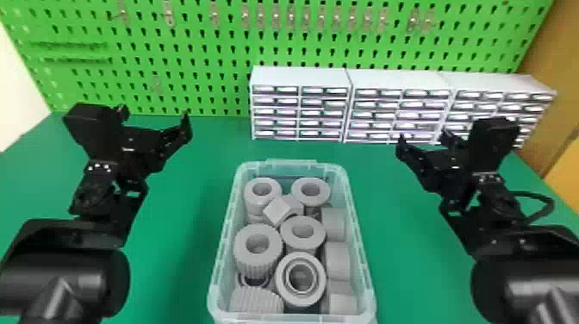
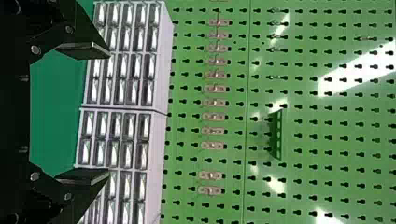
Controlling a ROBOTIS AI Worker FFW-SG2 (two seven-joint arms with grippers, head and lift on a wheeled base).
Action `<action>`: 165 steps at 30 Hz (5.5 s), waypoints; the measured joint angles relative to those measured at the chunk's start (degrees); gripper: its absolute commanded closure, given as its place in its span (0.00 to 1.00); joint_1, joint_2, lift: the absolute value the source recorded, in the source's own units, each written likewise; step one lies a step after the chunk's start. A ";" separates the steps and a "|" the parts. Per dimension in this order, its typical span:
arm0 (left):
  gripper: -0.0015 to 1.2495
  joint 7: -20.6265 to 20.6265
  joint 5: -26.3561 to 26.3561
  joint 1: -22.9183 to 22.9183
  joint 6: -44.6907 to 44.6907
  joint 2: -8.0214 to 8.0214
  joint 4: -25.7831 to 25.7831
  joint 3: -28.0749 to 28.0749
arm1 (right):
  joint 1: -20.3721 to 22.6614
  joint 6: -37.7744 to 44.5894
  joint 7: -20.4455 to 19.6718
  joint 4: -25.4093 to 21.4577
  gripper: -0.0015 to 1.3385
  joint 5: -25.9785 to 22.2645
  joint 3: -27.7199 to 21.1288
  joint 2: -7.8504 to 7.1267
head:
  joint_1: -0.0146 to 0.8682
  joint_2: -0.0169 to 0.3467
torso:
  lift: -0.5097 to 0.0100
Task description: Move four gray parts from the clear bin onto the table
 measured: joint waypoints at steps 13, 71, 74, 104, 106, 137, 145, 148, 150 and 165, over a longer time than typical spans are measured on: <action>0.07 0.00 0.00 -0.02 0.00 0.00 0.00 0.03 | 0.07 0.00 0.00 0.00 0.28 -0.09 -0.14 -0.01 | 0.79 0.12 | 0.89; 0.07 0.08 -0.63 -0.47 0.07 -0.03 0.00 0.13 | -13.90 59.42 -2.73 -17.79 0.28 -16.83 22.90 -8.85 | 0.79 0.12 | 0.89; 0.07 0.08 -0.69 -0.62 0.11 -0.07 0.00 0.08 | -15.85 61.90 -2.58 -17.23 0.28 -17.08 24.42 -8.75 | 0.79 0.12 | 0.89; 0.07 0.35 -1.23 -1.54 0.44 -0.27 0.00 -0.22 | -27.01 69.79 15.34 -7.65 0.28 -11.82 35.62 -8.11 | 0.79 0.12 | 0.89; 0.07 0.35 -1.23 -1.50 0.44 -0.27 0.00 -0.20 | -27.22 69.79 17.53 -7.51 0.28 -9.25 36.15 -7.96 | 0.79 0.12 | 0.89; 0.07 0.42 -1.14 -1.52 0.71 -0.26 0.09 -0.21 | -27.13 69.70 24.81 -6.47 0.28 0.08 37.29 -7.64 | 0.79 0.12 | 0.89; 0.07 0.43 -1.14 -1.60 1.36 -0.26 0.09 -0.40 | -27.04 69.34 29.74 -5.23 0.28 3.70 37.72 -7.32 | 0.79 0.12 | 0.89; 0.07 0.43 -1.14 -1.60 1.39 -0.26 0.09 -0.43 | -27.17 68.77 32.82 -4.40 0.28 6.12 38.19 -7.14 | 0.79 0.12 | 0.89; 0.07 0.43 -1.14 -1.60 1.43 -0.26 0.09 -0.47 | -27.22 68.14 35.21 -3.65 0.28 8.07 38.47 -6.90 | 0.79 0.12 | 0.89; 0.07 0.61 -0.98 -1.50 1.84 -0.33 0.09 -0.31 | -29.81 63.67 40.97 2.01 0.28 15.58 41.52 -4.32 | 0.79 0.12 | 0.89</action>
